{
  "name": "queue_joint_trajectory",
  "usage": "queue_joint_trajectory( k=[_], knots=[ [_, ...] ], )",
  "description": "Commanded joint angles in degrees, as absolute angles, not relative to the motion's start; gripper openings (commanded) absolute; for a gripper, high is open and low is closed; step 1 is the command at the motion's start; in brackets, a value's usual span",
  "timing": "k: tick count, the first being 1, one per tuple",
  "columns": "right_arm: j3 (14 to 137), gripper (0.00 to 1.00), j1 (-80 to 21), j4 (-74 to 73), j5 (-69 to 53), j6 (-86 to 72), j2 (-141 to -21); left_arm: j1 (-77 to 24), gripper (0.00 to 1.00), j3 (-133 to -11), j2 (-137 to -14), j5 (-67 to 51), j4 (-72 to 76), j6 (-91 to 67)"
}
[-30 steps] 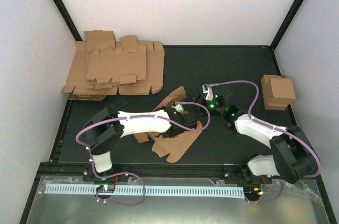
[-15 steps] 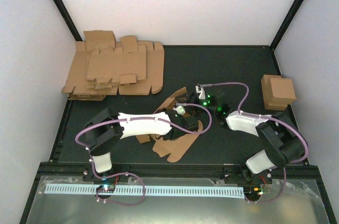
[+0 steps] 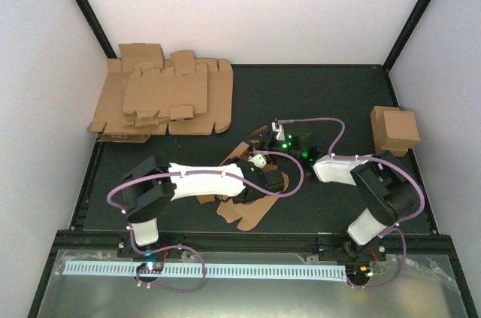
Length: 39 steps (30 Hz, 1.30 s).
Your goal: Fold the paper box
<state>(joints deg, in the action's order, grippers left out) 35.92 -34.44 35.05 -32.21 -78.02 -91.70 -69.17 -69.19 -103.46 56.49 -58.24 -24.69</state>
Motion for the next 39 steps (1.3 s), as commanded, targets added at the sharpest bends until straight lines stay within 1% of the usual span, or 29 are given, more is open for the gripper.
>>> queue_joint_trajectory(
  k=[1,6,8,10,11,13,15,18,19,22,25,30,35,39],
  knots=[
    [36.74,0.49,-35.33,37.53,-32.05,-78.76,-92.00,-70.21,0.04,-69.96,-101.80,57.51,-55.99,-25.14],
    [36.49,0.29,-35.29,37.86,-31.67,-79.03,-92.07,-70.62,0.06,-70.13,-101.91,57.31,-55.42,-24.87],
    [36.31,0.17,-35.29,37.95,-31.32,-79.02,-92.07,-70.75,0.12,-70.14,-101.74,56.86,-55.31,-24.98],
    [36.30,0.08,-35.31,37.90,-31.08,-79.04,-91.94,-70.84,0.22,-69.86,-101.15,55.67,-54.61,-24.59],
    [36.30,0.05,-35.32,37.85,-30.99,-79.03,-91.93,-70.91,0.30,-69.61,-100.48,54.53,-53.98,-23.80],
    [36.38,0.02,-35.33,37.78,-30.81,-78.81,-91.94,-71.10,0.51,-68.97,-98.49,50.41,-52.30,-21.18],
    [36.39,0.02,-35.31,37.67,-30.85,-78.62,-92.02,-71.10,0.67,-68.13,-95.78,44.30,-50.12,-17.69],
    [36.22,0.02,-35.29,38.08,-30.81,-78.56,-92.00,-70.91,0.82,-67.84,-91.52,36.15,-49.60,-15.00],
    [36.14,0.02,-35.33,38.10,-30.70,-78.50,-91.88,-70.85,0.85,-67.92,-90.56,34.29,-50.02,-14.75],
    [36.12,0.02,-35.33,38.17,-30.91,-78.23,-91.97,-69.42,0.91,-68.48,-87.90,28.10,-51.42,-14.39],
    [36.56,0.02,-35.33,38.28,-31.51,-77.82,-92.43,-66.64,0.95,-68.90,-84.91,23.09,-52.46,-15.06],
    [36.89,0.02,-35.33,38.22,-31.82,-76.89,-92.87,-58.04,0.99,-66.97,-77.07,10.71,-48.82,-14.63],
    [37.18,0.02,-35.32,37.21,-32.09,-74.76,-93.07,-46.06,0.99,-63.55,-70.97,-4.25,-44.53,-13.12],
    [37.35,0.02,-35.32,36.47,-32.17,-73.56,-93.19,-38.97,0.99,-61.54,-70.41,-12.06,-42.32,-11.60]
  ],
)
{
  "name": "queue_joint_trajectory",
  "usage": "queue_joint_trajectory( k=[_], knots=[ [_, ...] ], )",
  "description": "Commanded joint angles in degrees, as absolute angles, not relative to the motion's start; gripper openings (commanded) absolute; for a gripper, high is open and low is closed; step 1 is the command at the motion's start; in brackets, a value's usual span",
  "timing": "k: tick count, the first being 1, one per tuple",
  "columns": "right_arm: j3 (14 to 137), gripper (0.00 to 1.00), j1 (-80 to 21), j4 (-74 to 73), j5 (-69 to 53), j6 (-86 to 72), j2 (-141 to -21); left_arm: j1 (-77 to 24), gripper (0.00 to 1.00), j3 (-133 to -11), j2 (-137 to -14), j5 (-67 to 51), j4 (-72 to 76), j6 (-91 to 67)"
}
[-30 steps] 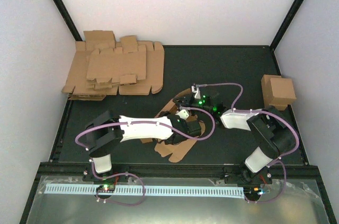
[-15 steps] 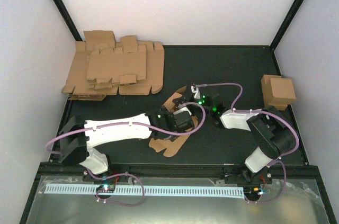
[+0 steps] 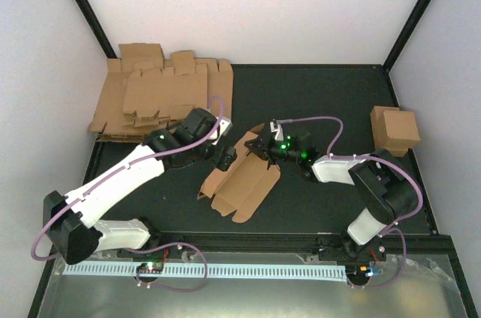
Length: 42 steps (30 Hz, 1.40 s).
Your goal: Fold the paper box
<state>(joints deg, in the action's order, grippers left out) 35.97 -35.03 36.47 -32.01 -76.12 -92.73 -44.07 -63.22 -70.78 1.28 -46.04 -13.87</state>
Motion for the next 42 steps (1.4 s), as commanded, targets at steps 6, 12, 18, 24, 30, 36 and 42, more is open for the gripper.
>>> queue_joint_trajectory(
  k=[6,12,18,24,30,36,42],
  knots=[
    [37.99,0.02,-35.32,35.46,-31.99,-72.16,-93.01,-33.07,0.99,-61.64,-76.50,-15.58,-44.13,-9.41],
    [38.89,0.02,-35.33,35.03,-32.12,-70.14,-93.08,-32.51,0.99,-62.41,-81.08,-14.83,-44.95,-7.40],
    [39.35,0.02,-35.33,34.94,-31.99,-68.31,-94.00,-32.41,0.93,-62.43,-83.80,-14.80,-44.12,-7.14],
    [39.52,0.02,-35.28,37.94,-32.22,-67.76,-97.10,-32.39,0.88,-61.52,-84.85,-16.61,-42.09,-6.46],
    [39.72,0.03,-35.31,41.56,-32.96,-68.29,-99.69,-32.40,0.87,-61.89,-86.56,-17.14,-41.90,-5.80],
    [39.40,0.04,-35.32,42.50,-32.96,-68.11,-100.24,-32.41,0.79,-61.83,-88.12,-18.38,-41.35,-5.78],
    [38.62,0.05,-35.32,43.29,-32.79,-67.85,-100.28,-32.43,0.67,-61.79,-88.47,-18.48,-41.12,-5.98]
  ],
)
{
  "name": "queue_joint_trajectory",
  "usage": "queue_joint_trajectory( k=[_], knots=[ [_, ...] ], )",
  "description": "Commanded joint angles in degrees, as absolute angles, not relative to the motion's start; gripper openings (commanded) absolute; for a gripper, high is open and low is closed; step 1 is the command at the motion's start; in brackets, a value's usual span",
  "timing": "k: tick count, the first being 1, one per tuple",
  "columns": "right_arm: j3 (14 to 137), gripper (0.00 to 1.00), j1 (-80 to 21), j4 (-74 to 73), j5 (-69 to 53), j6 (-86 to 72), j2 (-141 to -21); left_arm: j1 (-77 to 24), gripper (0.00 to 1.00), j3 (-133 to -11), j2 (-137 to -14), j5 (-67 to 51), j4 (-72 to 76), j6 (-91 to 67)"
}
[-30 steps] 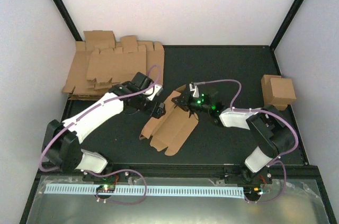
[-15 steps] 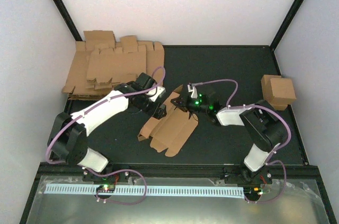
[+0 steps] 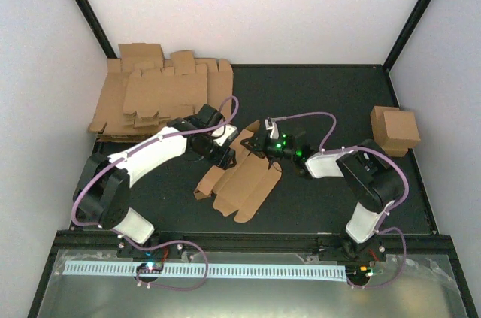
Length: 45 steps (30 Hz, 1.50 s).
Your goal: Fold the paper box
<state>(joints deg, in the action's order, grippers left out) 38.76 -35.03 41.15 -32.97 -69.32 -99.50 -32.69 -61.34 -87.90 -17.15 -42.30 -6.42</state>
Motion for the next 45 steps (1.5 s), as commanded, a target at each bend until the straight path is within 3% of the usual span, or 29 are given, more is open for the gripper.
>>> queue_joint_trajectory(
  k=[1,6,11,22,36,41,45],
  knots=[
    [38.47,0.05,-35.33,43.39,-32.72,-67.85,-100.28,-32.43,0.65,-61.79,-88.65,-18.38,-41.16,-5.98],
    [37.61,0.10,-35.32,43.96,-32.29,-67.86,-100.20,-32.40,0.58,-61.53,-88.71,-18.19,-41.29,-5.91],
    [36.65,0.24,-35.33,43.97,-31.66,-67.46,-99.68,-32.45,0.54,-61.44,-88.59,-17.84,-41.57,-5.85],
    [34.93,0.34,-35.03,34.89,-28.77,-60.41,-92.15,-33.21,0.53,-62.32,-87.60,-15.58,-43.76,-6.00],
    [32.68,0.35,-32.85,7.89,-15.88,-39.55,-72.41,-36.27,0.54,-66.96,-88.08,-9.26,-49.21,-3.94],
    [36.22,0.34,-32.79,4.54,-17.68,-35.29,-72.78,-38.41,0.54,-67.58,-88.49,-8.20,-49.71,-3.22],
    [41.89,0.25,-32.89,2.10,-22.57,-33.51,-76.70,-39.64,0.53,-67.89,-88.85,-5.73,-50.32,-3.63]
  ],
)
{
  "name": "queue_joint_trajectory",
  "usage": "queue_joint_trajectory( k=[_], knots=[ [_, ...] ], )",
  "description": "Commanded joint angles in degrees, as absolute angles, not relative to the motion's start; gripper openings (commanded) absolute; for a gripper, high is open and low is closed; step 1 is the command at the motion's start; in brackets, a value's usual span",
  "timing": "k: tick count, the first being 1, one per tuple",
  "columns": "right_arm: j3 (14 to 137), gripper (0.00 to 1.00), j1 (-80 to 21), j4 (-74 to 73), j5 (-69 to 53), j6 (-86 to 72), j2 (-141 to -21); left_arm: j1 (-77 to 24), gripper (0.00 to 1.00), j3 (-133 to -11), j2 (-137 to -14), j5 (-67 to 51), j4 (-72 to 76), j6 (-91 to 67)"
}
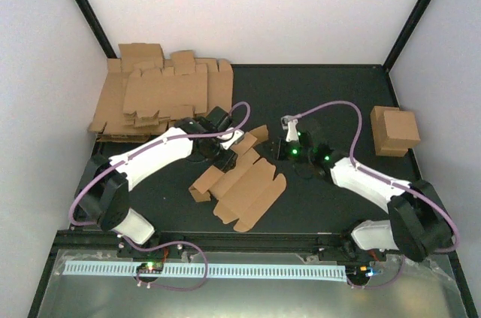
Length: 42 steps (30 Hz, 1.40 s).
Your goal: Fold the paper box
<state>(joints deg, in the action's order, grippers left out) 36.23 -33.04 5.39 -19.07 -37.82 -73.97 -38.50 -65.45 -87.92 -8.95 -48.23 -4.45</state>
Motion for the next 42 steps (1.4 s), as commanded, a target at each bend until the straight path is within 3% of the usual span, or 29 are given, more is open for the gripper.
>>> queue_joint_trajectory(
  k=[1,4,6,16,42],
  knots=[
    [43.11,0.20,-32.86,1.77,-23.49,-33.42,-77.55,-40.00,0.53,-68.01,-88.89,-5.07,-50.45,-3.75],
    [45.58,0.06,-32.87,1.47,-25.08,-33.31,-79.00,-41.09,0.53,-68.39,-88.93,-3.42,-50.59,-4.10],
    [46.75,0.02,-32.87,1.24,-25.16,-33.39,-79.58,-41.87,0.53,-68.82,-89.18,-2.61,-50.83,-4.35],
    [50.57,0.02,-32.91,-2.54,-25.46,-32.87,-86.42,-44.18,0.54,-69.70,-90.44,-0.82,-50.77,-6.57],
    [39.74,0.02,-32.96,2.27,-24.41,-34.89,-87.96,-50.89,0.55,-68.75,-92.29,1.51,-47.45,-10.96]
  ],
)
